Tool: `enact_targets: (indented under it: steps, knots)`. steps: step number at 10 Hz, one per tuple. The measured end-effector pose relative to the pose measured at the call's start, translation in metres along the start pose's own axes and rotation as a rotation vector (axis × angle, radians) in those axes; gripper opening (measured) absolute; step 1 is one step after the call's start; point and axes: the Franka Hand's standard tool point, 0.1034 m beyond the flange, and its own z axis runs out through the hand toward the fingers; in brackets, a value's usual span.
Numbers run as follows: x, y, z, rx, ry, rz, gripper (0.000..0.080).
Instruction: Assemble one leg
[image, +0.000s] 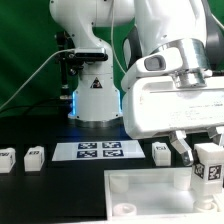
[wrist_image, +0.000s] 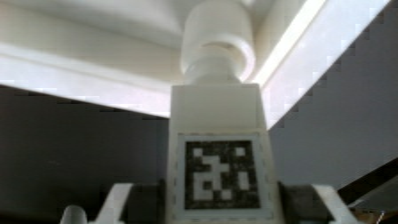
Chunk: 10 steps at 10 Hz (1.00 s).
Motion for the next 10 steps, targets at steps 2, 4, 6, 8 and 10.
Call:
enact_targets:
  steps: [2,4,6,8,10]
  knots:
    - [-0.0050,0.0000,0.0027,0.000,-0.006,0.001,0.0293]
    - [-0.0073,-0.0007,0.0070,-0.007,0.023,0.001,0.0293]
    - [-0.0062,-0.0014,0.0080,-0.009,0.039,0.001,0.0293]
    - [-0.0054,-0.0014,0.0083,-0.006,0.029,0.001,0.0293]
    - [-0.0048,-0.0014,0.0083,-0.004,0.021,0.001,0.0296]
